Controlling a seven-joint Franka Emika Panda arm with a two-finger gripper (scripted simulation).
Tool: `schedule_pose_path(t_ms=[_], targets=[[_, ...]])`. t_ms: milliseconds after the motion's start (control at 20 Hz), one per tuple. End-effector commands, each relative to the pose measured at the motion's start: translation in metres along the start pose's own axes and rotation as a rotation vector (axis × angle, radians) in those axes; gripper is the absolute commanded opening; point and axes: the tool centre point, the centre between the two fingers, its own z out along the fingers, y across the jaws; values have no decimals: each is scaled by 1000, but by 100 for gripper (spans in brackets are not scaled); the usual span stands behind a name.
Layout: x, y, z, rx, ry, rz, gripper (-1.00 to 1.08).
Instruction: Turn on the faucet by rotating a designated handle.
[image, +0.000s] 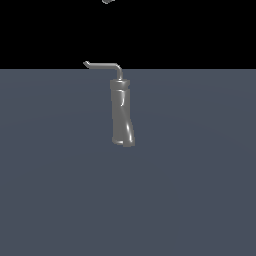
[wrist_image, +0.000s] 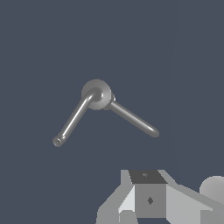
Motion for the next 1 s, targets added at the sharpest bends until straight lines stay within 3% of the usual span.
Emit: schedule_pose_path(t_ms=[0,950], targets=[[5,-15,10,-3,3,57,-100],[29,-116,100,-22,41,462,-100]])
